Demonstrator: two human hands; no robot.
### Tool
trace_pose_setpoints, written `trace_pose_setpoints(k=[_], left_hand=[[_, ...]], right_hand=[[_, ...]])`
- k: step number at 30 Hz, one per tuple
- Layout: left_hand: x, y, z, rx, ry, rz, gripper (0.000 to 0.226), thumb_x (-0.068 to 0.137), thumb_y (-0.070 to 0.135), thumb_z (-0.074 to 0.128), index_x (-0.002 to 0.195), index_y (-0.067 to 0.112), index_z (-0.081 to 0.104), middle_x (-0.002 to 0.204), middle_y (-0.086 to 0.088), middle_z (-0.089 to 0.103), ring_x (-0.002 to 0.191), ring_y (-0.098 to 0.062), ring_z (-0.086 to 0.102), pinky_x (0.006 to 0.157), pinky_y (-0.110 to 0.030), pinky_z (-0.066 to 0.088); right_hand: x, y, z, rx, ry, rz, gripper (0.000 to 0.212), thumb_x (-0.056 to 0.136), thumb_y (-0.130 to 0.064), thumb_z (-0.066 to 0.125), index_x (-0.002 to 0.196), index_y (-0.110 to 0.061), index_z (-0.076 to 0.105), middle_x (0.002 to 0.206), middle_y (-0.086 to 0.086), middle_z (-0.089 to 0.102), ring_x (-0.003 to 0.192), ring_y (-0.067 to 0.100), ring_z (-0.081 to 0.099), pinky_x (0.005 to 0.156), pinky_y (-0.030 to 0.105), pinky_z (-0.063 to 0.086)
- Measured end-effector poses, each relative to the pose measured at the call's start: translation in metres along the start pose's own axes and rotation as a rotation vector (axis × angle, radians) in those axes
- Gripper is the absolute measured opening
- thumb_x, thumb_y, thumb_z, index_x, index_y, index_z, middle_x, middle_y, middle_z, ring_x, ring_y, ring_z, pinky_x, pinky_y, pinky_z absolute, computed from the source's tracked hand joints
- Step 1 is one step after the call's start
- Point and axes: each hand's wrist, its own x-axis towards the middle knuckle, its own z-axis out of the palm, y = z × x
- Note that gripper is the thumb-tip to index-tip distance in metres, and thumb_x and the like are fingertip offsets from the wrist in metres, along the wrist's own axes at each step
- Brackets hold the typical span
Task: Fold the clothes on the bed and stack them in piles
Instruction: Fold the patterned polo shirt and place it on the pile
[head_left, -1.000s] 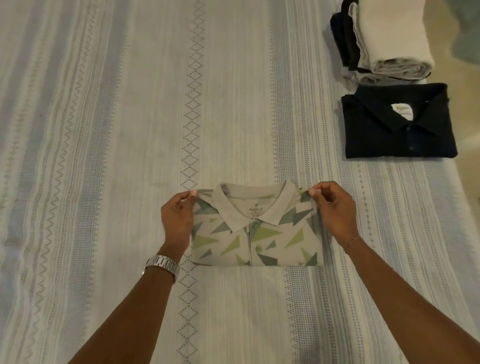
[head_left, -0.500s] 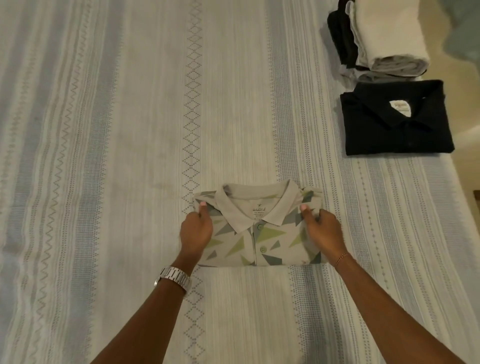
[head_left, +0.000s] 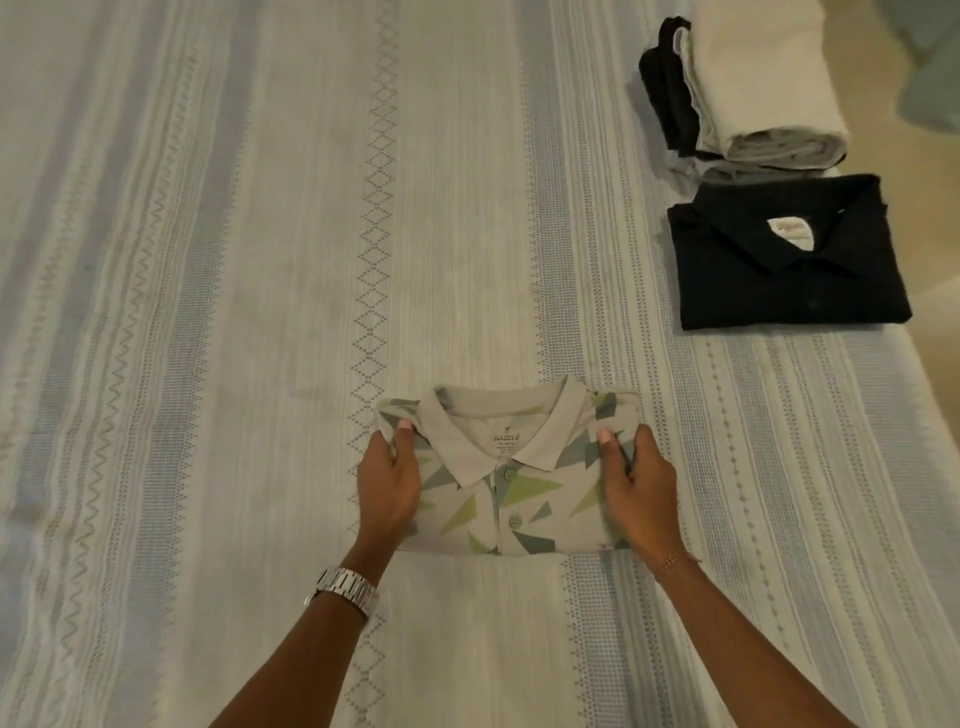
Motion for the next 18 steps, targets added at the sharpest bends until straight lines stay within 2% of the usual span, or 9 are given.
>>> trace_pose_setpoints(k=[2,4,7,8,10,12,14,18], left_hand=[[-0.003,0.014,0.010,-0.008,0.018,0.011,0.036,0.106,0.048,0.040,0.101,0.019,0.060,0.097,0.001,0.066,0.090,-0.015,0.064,0.079,-0.037,0.054],[-0.009,0.033,0.026,-0.030,0.012,0.000,0.038,0.107,0.047,0.037,0.101,0.018,0.061,0.097,0.001,0.066,0.091,-0.015,0.063,0.080,-0.037,0.052],[-0.014,0.066,0.058,-0.086,-0.010,-0.017,0.043,0.097,0.046,0.030,0.094,0.015,0.060,0.098,-0.007,0.066,0.094,-0.025,0.064,0.085,-0.044,0.053],[-0.016,0.078,0.071,-0.100,-0.030,-0.013,0.042,0.094,0.045,0.028,0.088,0.015,0.056,0.096,-0.009,0.065,0.092,-0.029,0.063,0.084,-0.046,0.052],[-0.022,0.110,0.103,-0.119,-0.061,0.020,0.032,0.099,0.036,0.028,0.082,0.017,0.047,0.087,-0.007,0.058,0.083,-0.027,0.057,0.075,-0.041,0.048],[-0.027,0.144,0.136,-0.127,-0.102,0.076,0.030,0.106,0.029,0.030,0.087,0.015,0.048,0.089,-0.001,0.054,0.082,-0.018,0.053,0.071,-0.032,0.044],[-0.029,0.170,0.160,-0.148,-0.132,0.126,0.027,0.108,0.029,0.034,0.092,0.012,0.048,0.089,-0.002,0.054,0.080,-0.015,0.052,0.071,-0.030,0.044],[-0.024,0.219,0.215,-0.095,-0.138,0.311,0.028,0.109,0.033,0.038,0.094,0.011,0.044,0.082,-0.004,0.055,0.073,-0.017,0.054,0.067,-0.039,0.047]], right_hand=[[0.011,-0.002,-0.013,0.031,0.010,-0.036,0.022,0.104,-0.034,0.056,0.094,-0.014,0.057,0.080,-0.001,0.068,0.070,0.013,0.064,0.062,0.032,0.053],[0.025,-0.005,-0.038,0.053,0.022,-0.055,0.026,0.104,-0.035,0.055,0.094,-0.011,0.057,0.080,0.004,0.068,0.072,0.020,0.065,0.063,0.035,0.054],[0.051,-0.015,-0.082,0.059,0.049,-0.082,0.026,0.104,-0.034,0.056,0.093,-0.011,0.058,0.078,0.001,0.067,0.067,0.010,0.062,0.060,0.025,0.051],[0.062,-0.019,-0.099,0.059,0.065,-0.089,0.025,0.104,-0.033,0.056,0.092,-0.011,0.058,0.076,-0.001,0.066,0.065,0.005,0.060,0.057,0.020,0.048],[0.089,-0.027,-0.141,0.015,0.104,-0.132,0.026,0.103,-0.033,0.057,0.088,-0.012,0.056,0.072,-0.002,0.062,0.061,0.002,0.056,0.052,0.013,0.041],[0.119,-0.035,-0.181,-0.022,0.149,-0.178,0.029,0.104,-0.034,0.056,0.084,-0.013,0.051,0.069,-0.003,0.057,0.058,0.002,0.052,0.050,0.015,0.037],[0.146,-0.040,-0.210,-0.052,0.177,-0.202,0.034,0.104,-0.033,0.055,0.078,-0.015,0.044,0.065,-0.001,0.050,0.054,0.005,0.045,0.049,0.020,0.033],[0.204,-0.048,-0.267,-0.134,0.224,-0.219,0.040,0.104,-0.035,0.054,0.073,-0.022,0.032,0.063,-0.001,0.041,0.052,0.007,0.038,0.050,0.027,0.029]])
